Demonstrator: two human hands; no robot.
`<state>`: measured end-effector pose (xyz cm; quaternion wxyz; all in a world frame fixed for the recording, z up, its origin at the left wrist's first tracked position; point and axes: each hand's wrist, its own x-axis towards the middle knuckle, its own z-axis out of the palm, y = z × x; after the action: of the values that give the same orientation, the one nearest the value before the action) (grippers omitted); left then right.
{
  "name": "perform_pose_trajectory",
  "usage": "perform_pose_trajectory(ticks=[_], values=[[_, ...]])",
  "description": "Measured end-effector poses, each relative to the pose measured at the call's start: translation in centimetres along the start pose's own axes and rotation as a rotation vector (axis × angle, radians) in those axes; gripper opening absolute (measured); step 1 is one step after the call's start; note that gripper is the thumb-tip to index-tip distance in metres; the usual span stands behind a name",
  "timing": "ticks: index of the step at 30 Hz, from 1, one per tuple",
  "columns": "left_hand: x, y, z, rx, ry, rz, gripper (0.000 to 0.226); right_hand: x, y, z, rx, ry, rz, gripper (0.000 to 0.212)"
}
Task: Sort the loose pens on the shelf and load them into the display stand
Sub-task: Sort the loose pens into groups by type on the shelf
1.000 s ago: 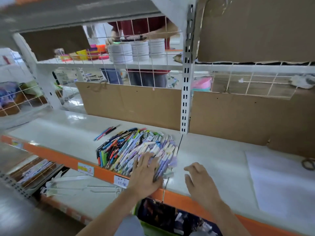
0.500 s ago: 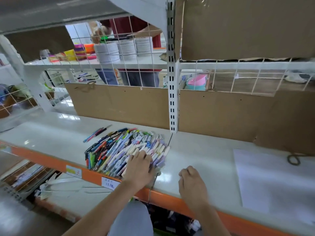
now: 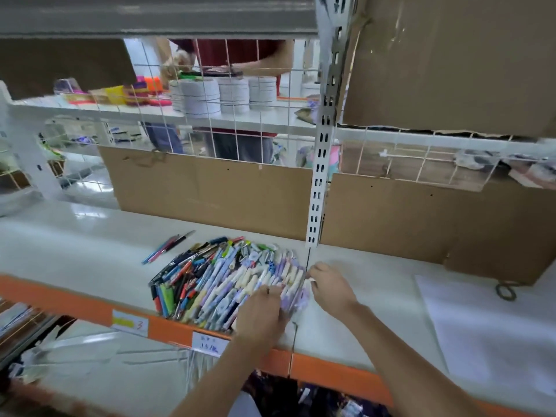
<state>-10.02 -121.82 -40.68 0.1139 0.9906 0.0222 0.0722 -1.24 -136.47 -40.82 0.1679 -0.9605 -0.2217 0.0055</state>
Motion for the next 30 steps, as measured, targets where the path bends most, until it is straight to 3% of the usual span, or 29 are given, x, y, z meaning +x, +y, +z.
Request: perform_pose_trajectory(ticks=[2,10,13,16,20,23,27,30], values=[[-0.5,-0.8,0.0,-0.064,0.039,0.015,0.02,0.7,-0.3,0.0,-0.108,-0.086,-0.027,0.043],[-1.2,-1.8,-0.7,-0.325,0.184,0.068,0.014,0.9,-0.8,-0.6,-0.475,-0.121,-0.122,0.035],[-1.3,-0.7,-0.3,-0.371,0.167,0.103,0.016,-0.1,0.2,-1.4,-0.458,-0.127,-0.107,0.023],[-1.3,1.0,0.4,-0.394,0.167,0.175,0.015,-2.8,1.9,-2.6,-0.14,-0.002,0.012,0.004],[-1.1,3.7,0.8,-0.572,0.111,0.257,0.014,-8.1,3.7,-4.9,0.716,0.212,0.341,0.019],[-1.0,5.1,0.8,-0.715,0.032,0.355,0.02,-11.9,4.0,-7.0,1.231,0.327,0.395,0.02],[-1.3,6.3,0.3,-0.837,-0.047,0.406,0.009,-15.1,3.9,-9.0,1.437,0.463,0.442,0.01],[-1.7,6.9,-0.2,-0.859,-0.037,0.438,0.013,-15.8,3.6,-9.4,1.454,0.443,0.425,0.011]])
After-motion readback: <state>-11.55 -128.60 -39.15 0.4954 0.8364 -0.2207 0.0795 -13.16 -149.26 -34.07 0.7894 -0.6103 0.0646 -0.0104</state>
